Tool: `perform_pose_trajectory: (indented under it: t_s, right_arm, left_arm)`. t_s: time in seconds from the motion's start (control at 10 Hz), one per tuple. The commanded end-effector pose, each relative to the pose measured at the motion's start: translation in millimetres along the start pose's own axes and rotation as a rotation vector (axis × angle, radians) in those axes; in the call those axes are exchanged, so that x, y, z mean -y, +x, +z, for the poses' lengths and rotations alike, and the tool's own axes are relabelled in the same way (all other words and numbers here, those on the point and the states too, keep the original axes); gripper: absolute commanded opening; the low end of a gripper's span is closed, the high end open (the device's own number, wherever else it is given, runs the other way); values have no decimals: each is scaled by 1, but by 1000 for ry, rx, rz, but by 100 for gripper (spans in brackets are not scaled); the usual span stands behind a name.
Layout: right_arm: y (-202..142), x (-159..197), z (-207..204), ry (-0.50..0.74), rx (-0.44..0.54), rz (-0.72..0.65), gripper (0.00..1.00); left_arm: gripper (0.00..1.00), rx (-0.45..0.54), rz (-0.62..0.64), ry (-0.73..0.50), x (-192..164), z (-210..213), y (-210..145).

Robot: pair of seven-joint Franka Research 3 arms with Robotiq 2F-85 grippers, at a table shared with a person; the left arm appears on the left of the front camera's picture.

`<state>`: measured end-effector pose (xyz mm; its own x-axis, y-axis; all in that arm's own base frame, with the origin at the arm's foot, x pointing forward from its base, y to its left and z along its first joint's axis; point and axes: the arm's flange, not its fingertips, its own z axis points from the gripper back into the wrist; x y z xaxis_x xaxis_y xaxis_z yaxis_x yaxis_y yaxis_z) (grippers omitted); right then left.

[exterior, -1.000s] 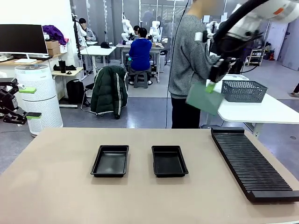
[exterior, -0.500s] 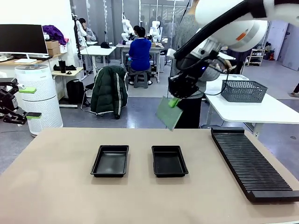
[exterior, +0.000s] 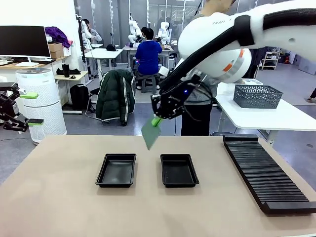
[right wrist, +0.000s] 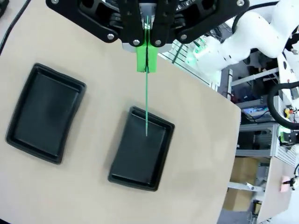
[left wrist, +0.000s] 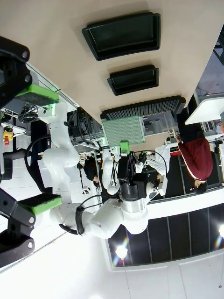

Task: Inspect and transfer BCBs to ESD trays.
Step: Pick up the Blank PCB from the PCB Rack and place it in the left ESD tray.

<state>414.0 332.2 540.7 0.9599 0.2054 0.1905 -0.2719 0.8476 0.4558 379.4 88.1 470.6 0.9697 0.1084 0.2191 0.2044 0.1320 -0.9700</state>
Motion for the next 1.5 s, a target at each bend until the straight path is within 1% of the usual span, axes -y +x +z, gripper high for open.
perform_pose_trajectory:
  t_s: [0.0, 0.1, 0.2, 0.4, 0.6, 1.0, 1.2, 1.4]
  right_arm:
    - [1, -2, -31, 108, 67, -51, 1]
    - [0, -2, -46, 139, 80, -55, 1]
    - [0, -1, -60, 154, 92, -118, 1]
    - [0, -6, -79, 144, 115, -203, 1]
    - [3, -9, -100, 141, 107, -236, 1]
    - [11, -3, -148, 206, 105, -241, 1]
    - [14, -1, -168, 225, 127, -261, 1]
    - [15, 3, -186, 249, 121, -261, 1]
  left_arm:
    - [100, 3, 0, -3, 0, 2, 0]
    - [100, 3, 0, -3, 0, 2, 0]
    - [100, 3, 0, -3, 0, 2, 0]
    - [100, 3, 0, -3, 0, 2, 0]
    - [100, 3, 0, -3, 0, 2, 0]
    - [100, 3, 0, -3, 0, 2, 0]
    - [100, 3, 0, -3, 0, 2, 0]
    - [100, 3, 0, -3, 0, 2, 0]
